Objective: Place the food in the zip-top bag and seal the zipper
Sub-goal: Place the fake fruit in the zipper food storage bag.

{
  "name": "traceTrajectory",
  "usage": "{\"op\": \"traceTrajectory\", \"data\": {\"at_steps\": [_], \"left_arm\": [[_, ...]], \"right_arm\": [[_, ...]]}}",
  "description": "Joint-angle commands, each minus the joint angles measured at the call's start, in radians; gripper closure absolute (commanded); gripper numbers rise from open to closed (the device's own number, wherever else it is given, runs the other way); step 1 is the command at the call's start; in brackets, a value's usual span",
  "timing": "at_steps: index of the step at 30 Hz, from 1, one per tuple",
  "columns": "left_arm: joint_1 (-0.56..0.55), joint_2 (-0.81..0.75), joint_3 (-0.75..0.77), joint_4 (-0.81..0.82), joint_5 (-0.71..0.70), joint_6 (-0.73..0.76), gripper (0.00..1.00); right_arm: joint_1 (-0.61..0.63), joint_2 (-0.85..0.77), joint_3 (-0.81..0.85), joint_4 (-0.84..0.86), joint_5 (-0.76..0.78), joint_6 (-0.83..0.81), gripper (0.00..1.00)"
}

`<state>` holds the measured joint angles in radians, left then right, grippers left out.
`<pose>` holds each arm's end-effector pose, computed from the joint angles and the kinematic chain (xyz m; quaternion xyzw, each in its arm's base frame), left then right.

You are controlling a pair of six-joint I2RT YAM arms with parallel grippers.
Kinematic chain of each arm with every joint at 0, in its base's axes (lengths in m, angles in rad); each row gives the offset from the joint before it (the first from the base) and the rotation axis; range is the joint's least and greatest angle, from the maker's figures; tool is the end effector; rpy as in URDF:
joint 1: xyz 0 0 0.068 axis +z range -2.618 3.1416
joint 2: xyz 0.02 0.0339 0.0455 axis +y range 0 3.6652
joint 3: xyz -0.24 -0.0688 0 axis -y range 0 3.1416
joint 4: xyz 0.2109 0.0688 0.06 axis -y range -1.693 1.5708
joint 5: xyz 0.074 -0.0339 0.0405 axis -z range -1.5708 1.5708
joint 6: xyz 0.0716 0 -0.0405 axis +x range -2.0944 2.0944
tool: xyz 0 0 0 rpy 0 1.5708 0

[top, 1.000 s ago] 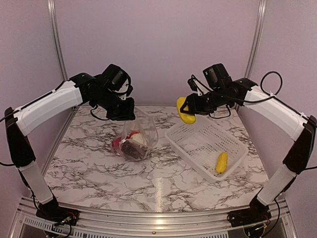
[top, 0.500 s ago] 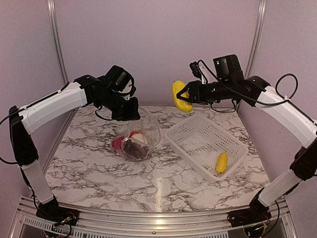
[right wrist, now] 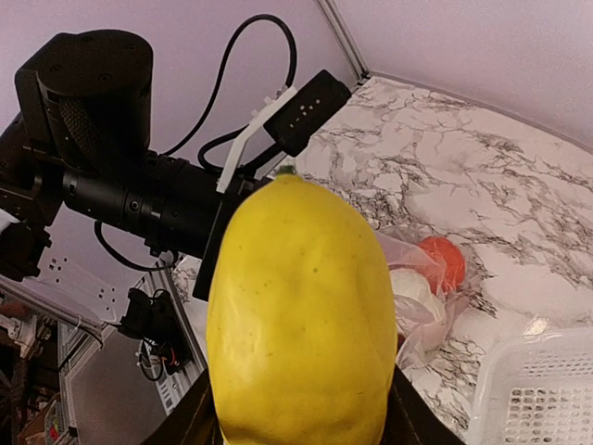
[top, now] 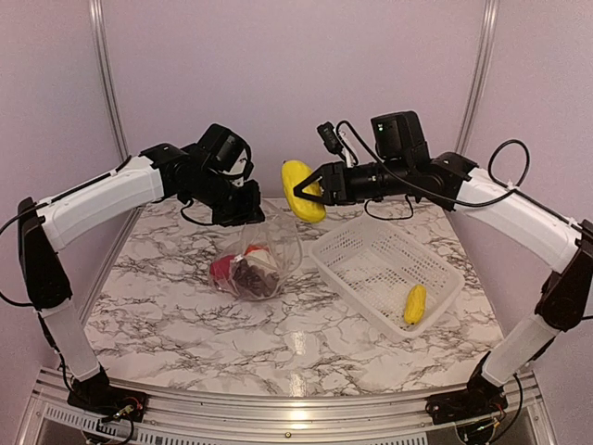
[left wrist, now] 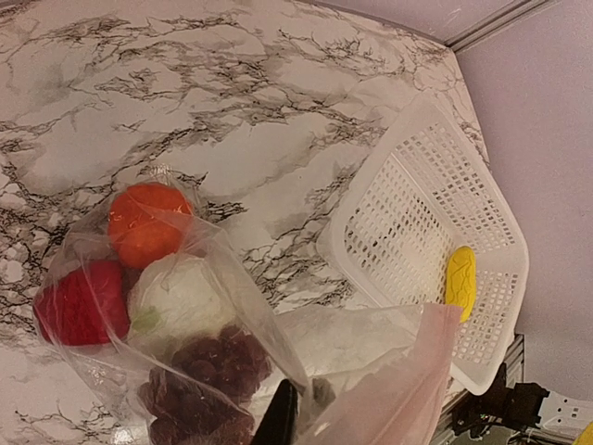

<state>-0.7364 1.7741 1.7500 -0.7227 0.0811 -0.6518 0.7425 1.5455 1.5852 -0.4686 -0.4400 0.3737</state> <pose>0.2831 -0.2645 0.3047 0.0549 0.9141 -0.2845 0.2838 0.2361 0.2581 0.3640 -0.2665 0.7856 0.4351 0.3501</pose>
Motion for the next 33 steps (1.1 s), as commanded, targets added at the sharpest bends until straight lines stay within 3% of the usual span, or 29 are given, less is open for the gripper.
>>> {"op": "traceTrajectory", "data": {"at_steps": [1,15,26,33], "left_arm": [[0.014,-0.016,-0.002,0.041,-0.016,-0.022,0.92],[0.042,-0.042,-0.009,0.074,-0.009,-0.056,0.92],[0.052,-0.085,-0.141,0.231,0.131,-0.202,0.91],[0.060,-0.088,-0.110,0.204,0.134,-0.197,0.91]], "right_arm": [[0.045,0.041,0.031,0.055,-0.036,-0.015,0.67],[0.054,0.132,0.050,0.096,-0.088,-0.029,0.68],[0.053,0.171,0.071,0.071,-0.064,-0.050,0.67],[0.054,0.211,0.066,0.056,0.010,-0.060,0.62]]}}
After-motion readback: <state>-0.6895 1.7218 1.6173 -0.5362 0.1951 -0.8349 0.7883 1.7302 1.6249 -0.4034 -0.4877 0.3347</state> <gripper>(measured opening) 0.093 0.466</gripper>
